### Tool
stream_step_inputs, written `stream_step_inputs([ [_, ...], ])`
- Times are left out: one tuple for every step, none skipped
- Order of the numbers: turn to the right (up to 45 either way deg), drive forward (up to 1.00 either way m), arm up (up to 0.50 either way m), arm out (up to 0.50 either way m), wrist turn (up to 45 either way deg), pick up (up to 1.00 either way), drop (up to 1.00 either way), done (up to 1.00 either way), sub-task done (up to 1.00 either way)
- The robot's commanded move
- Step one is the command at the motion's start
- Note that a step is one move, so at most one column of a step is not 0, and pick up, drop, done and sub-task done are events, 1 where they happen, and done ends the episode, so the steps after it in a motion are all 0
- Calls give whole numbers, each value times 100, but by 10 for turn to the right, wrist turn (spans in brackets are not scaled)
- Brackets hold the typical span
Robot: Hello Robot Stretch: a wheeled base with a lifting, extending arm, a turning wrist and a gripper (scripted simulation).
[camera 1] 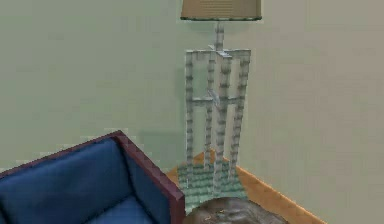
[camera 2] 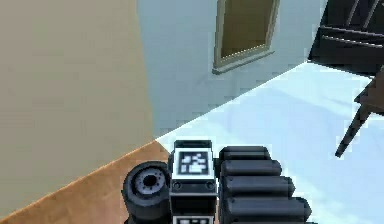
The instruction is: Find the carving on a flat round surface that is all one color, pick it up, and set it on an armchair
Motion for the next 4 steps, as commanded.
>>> stream_step_inputs([
  [0,35,0,0,0,0,0,0,0],
  [450,0,0,0,0,0,0,0,0],
  [450,0,0,0,0,0,0,0,0],
  [60,0,0,0,0,0,0,0,0],
])
